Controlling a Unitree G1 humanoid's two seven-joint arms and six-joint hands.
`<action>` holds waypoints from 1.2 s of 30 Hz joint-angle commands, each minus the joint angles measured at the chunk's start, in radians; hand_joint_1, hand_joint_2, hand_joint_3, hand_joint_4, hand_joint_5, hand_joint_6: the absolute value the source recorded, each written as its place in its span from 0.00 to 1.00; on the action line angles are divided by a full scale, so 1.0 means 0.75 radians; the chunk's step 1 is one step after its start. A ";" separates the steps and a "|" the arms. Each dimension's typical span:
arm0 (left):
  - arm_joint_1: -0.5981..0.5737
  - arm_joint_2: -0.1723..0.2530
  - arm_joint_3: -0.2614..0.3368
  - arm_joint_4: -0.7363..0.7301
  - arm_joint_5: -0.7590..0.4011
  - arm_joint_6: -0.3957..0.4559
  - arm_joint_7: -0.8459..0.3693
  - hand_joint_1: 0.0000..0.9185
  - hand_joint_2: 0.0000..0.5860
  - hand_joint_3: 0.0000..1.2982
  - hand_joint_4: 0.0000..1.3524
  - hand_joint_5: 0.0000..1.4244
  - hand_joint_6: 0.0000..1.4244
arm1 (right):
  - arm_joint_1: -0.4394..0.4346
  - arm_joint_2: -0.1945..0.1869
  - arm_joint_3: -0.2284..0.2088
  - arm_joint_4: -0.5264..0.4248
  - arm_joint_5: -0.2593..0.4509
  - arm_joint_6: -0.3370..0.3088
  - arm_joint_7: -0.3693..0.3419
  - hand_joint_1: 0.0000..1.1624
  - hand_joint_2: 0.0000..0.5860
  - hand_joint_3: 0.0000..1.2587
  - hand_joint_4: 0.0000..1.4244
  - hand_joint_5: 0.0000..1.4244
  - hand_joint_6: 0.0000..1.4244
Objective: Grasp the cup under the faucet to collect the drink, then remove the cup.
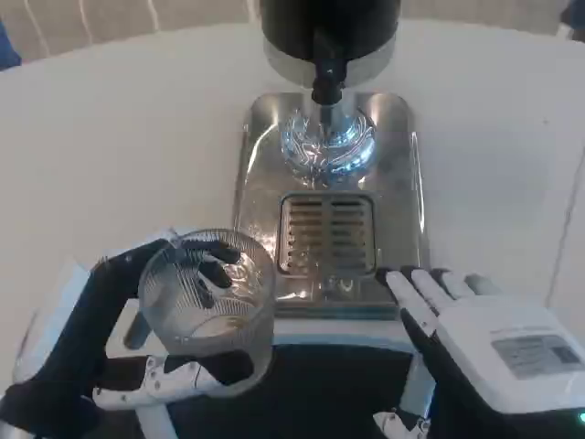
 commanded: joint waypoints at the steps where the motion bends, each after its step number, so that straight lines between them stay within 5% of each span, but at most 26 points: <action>1: -0.001 -0.007 -0.003 -0.003 -0.020 -0.010 -0.002 0.61 0.09 0.77 0.89 0.96 1.00 | 0.007 0.012 0.005 0.003 -0.007 -0.014 0.015 0.37 0.75 0.00 0.00 0.00 0.00; 27: -0.017 -0.027 -0.004 0.027 -0.007 0.043 0.007 0.62 0.08 0.77 0.89 0.96 1.00 | -0.014 0.039 -0.004 -0.016 -0.017 -0.013 0.063 0.37 0.76 0.00 0.00 0.00 0.00; 36: -0.174 -0.081 -0.020 0.143 0.067 0.064 0.061 0.61 0.07 0.77 0.89 0.96 1.00 | 0.021 0.051 0.004 -0.034 -0.013 -0.014 0.092 0.35 0.75 0.00 0.00 0.00 0.00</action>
